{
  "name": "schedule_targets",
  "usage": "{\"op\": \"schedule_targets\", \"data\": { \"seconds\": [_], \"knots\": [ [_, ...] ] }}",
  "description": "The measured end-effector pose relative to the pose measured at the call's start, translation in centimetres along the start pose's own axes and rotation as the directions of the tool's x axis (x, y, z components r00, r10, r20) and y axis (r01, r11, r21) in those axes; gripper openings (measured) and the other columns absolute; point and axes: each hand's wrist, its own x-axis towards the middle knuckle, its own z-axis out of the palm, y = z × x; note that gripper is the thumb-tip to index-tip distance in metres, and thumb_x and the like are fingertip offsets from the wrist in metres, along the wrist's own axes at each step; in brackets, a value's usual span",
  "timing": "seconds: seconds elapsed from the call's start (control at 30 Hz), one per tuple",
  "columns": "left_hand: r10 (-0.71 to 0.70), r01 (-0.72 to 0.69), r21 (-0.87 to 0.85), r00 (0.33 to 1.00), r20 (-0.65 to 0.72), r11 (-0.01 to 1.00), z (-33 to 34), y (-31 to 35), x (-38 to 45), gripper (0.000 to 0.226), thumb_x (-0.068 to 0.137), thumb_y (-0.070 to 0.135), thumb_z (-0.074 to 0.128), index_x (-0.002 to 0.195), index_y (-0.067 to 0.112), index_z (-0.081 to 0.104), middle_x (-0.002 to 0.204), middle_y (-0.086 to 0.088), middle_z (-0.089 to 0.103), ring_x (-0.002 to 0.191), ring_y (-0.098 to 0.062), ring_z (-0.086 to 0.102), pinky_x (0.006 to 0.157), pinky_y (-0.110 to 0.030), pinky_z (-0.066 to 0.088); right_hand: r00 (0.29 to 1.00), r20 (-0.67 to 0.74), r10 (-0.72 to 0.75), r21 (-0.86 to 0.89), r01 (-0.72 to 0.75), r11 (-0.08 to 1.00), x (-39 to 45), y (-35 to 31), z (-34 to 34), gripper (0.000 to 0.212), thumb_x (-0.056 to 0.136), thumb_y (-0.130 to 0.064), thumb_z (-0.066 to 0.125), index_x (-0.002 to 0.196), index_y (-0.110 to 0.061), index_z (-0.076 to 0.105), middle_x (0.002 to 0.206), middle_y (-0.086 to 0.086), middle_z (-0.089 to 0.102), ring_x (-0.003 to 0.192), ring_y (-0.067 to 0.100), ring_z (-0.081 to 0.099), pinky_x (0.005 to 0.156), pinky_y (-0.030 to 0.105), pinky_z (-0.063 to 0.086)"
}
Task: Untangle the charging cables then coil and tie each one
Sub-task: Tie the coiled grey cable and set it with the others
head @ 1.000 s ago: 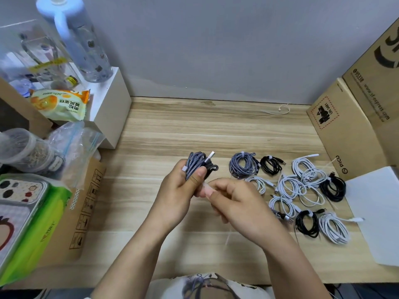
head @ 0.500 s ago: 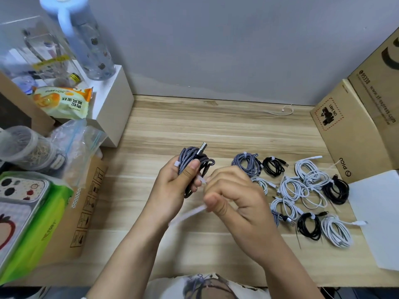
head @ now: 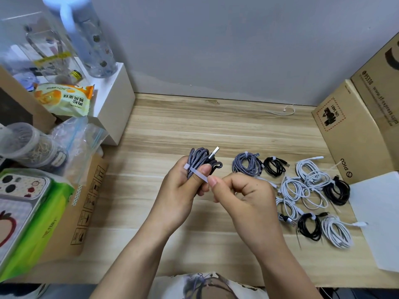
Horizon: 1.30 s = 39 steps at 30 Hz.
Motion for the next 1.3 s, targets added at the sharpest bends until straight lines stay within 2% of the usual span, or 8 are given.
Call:
{"op": "schedule_targets", "data": {
  "seconds": [0.2, 0.4, 0.67, 0.8, 0.93, 1.03, 1.2, 1.3],
  "knots": [
    [-0.012, 0.012, 0.029, 1.0, -0.003, 1.0, 0.0, 0.2, -0.1, 0.015, 0.093, 0.008, 0.048, 0.099, -0.002, 0.056, 0.065, 0.0, 0.049, 0.05, -0.002, 0.041, 0.049, -0.01, 0.034, 1.0, 0.013, 0.019, 0.022, -0.02, 1.0, 0.1, -0.2, 0.0, 0.027, 0.075, -0.05, 0.058, 0.059, -0.028, 0.065, 0.06, 0.009, 0.065, 0.059, 0.021, 0.055, 0.06, 0.032, 0.043],
    [-0.011, 0.011, 0.033, 1.0, 0.01, 0.999, -0.1, 0.2, -0.1, 0.01, 0.094, 0.011, 0.052, 0.098, 0.004, 0.058, 0.058, 0.012, 0.052, 0.051, -0.001, 0.043, 0.049, -0.01, 0.034, 0.999, 0.019, 0.036, 0.031, -0.036, 0.999, 0.1, -0.1, 0.1, 0.026, 0.074, -0.051, 0.058, 0.056, -0.035, 0.065, 0.063, 0.01, 0.067, 0.068, 0.031, 0.062, 0.065, 0.042, 0.048],
    [-0.011, 0.01, 0.035, 1.0, 0.011, 0.999, -0.1, 0.2, -0.1, 0.014, 0.094, 0.011, 0.051, 0.099, -0.001, 0.056, 0.071, -0.004, 0.051, 0.05, 0.0, 0.043, 0.049, -0.01, 0.035, 0.999, 0.017, 0.029, 0.026, -0.03, 0.999, 0.1, -0.2, 0.0, 0.027, 0.073, -0.051, 0.058, 0.055, -0.032, 0.064, 0.061, 0.009, 0.066, 0.064, 0.027, 0.058, 0.061, 0.036, 0.044],
    [-0.012, 0.012, 0.032, 1.0, 0.014, 0.999, -0.3, 0.1, 0.0, 0.019, 0.094, 0.011, 0.053, 0.102, -0.006, 0.054, 0.069, -0.001, 0.05, 0.051, 0.0, 0.044, 0.05, -0.01, 0.035, 0.999, 0.02, 0.034, 0.022, -0.034, 0.999, 0.1, -0.3, 0.0, 0.027, 0.073, -0.051, 0.058, 0.054, -0.032, 0.064, 0.061, 0.008, 0.065, 0.062, 0.026, 0.056, 0.06, 0.035, 0.043],
    [-0.02, 0.019, 0.037, 0.999, 0.027, 0.999, -0.2, 0.1, -0.1, 0.009, 0.094, 0.011, 0.051, 0.096, 0.004, 0.057, 0.059, 0.011, 0.051, 0.051, -0.001, 0.043, 0.05, -0.01, 0.035, 0.999, 0.03, 0.042, 0.052, -0.043, 0.998, 0.1, -0.1, 0.0, 0.028, 0.074, -0.051, 0.059, 0.056, -0.031, 0.065, 0.063, 0.01, 0.066, 0.068, 0.033, 0.061, 0.065, 0.041, 0.047],
    [-0.014, 0.011, 0.061, 0.998, 0.054, 0.998, 0.0, 0.1, -0.4, 0.011, 0.085, 0.025, 0.055, 0.093, 0.019, 0.06, 0.066, 0.011, 0.058, 0.057, -0.003, 0.046, 0.055, -0.014, 0.038, 0.999, 0.021, 0.045, 0.052, -0.046, 0.998, 0.2, 0.0, 0.1, 0.027, 0.073, -0.052, 0.058, 0.058, -0.032, 0.067, 0.061, 0.008, 0.066, 0.066, 0.028, 0.062, 0.064, 0.038, 0.048],
    [0.083, -0.115, 0.458, 0.993, 0.089, 0.881, 0.2, -0.6, -0.8, 0.007, 0.088, 0.025, 0.044, 0.093, 0.025, 0.049, 0.071, 0.008, 0.061, 0.069, -0.014, 0.056, 0.066, -0.035, 0.047, 0.999, 0.002, 0.051, -0.012, -0.051, 0.999, 0.3, 0.5, 0.4, 0.035, 0.074, -0.056, 0.056, 0.063, -0.024, 0.066, 0.053, 0.011, 0.056, 0.053, 0.027, 0.05, 0.054, 0.036, 0.043],
    [0.132, -0.173, 0.713, 0.985, 0.113, 0.68, 0.0, -0.8, -0.4, 0.018, 0.096, 0.024, 0.043, 0.081, 0.029, 0.035, 0.061, 0.009, 0.049, 0.059, -0.008, 0.045, 0.065, -0.033, 0.031, 0.997, -0.049, -0.052, -0.324, 0.034, 0.946, 0.2, 1.2, 0.4, 0.047, 0.078, -0.058, 0.05, 0.062, -0.016, 0.063, 0.05, 0.005, 0.05, 0.047, 0.015, 0.044, 0.047, 0.034, 0.04]
  ]
}}
